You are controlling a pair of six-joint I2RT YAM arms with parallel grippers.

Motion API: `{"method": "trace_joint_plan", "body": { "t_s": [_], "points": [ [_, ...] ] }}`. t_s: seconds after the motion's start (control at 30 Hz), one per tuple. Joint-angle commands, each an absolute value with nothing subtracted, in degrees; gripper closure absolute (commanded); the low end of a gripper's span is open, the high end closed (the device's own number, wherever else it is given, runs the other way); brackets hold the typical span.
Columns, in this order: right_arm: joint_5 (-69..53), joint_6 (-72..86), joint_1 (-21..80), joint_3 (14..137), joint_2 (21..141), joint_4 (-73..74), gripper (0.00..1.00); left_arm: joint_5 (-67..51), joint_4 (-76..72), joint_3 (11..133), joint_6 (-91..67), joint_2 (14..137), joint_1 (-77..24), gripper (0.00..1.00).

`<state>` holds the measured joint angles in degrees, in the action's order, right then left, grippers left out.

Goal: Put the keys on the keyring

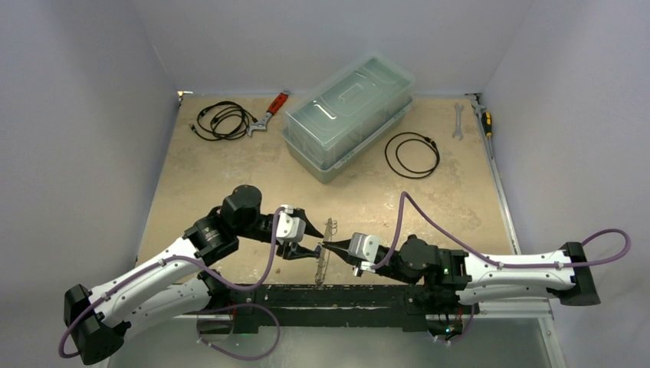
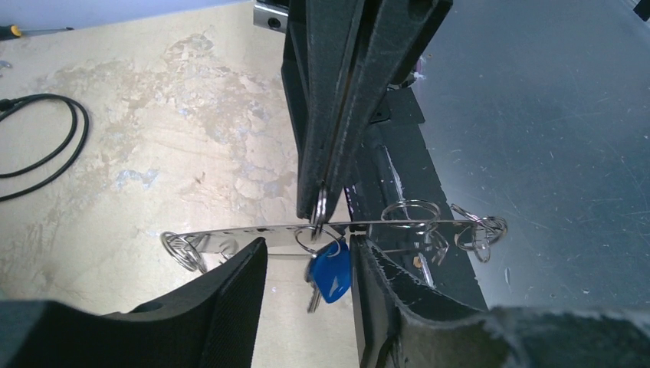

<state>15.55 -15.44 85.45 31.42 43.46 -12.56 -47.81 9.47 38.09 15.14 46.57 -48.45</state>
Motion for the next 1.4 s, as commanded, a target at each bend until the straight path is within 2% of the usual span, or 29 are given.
{"method": "trace_joint_plan", "body": {
  "t_s": [0.0, 0.17, 0.67, 0.77, 0.9, 1.03, 1.17, 1.27, 1.37],
  "points": [
    [17.55, -15.16, 85.34, 31.17, 41.69, -17.05, 1.00, -48.68, 6.30, 37.00, 15.07, 44.31, -48.52, 0.54],
    [17.62, -15.00, 85.34, 30.70, 40.33, -17.12, 1.00, -47.32, 5.52, 36.47, 15.02, 43.38, -48.56, 0.54],
    [17.73, -15.52, 85.35, 31.02, 42.32, -18.28, 1.00, -47.28, 4.31, 36.56, 14.24, 43.76, -48.54, 0.67],
    [18.00, -15.51, 85.34, 30.98, 42.53, -18.45, 1.00, -47.44, 4.31, 36.57, 14.18, 43.86, -48.52, 0.67],
    [18.09, -15.56, 85.34, 31.03, 42.50, -18.76, 1.00, -47.97, 4.16, 36.48, 14.15, 43.69, -48.56, 0.60],
    [17.49, -15.34, 85.39, 31.16, 43.17, -19.27, 1.00, -48.34, 3.72, 36.39, 13.97, 43.49, -48.58, 0.60],
    [16.48, -15.28, 85.34, 31.35, 44.29, -20.30, 1.00, -47.90, 3.64, 36.46, 13.80, 43.62, -48.53, 0.74],
    [16.03, -15.38, 85.34, 31.38, 44.77, -20.69, 1.00, -47.47, 4.39, 36.96, 13.96, 44.30, -48.54, 0.82],
    [16.22, -15.25, 85.34, 31.24, 44.70, -20.59, 1.00, -46.46, 5.44, 37.71, 14.39, 44.73, -48.52, 0.97]
  ]
}}
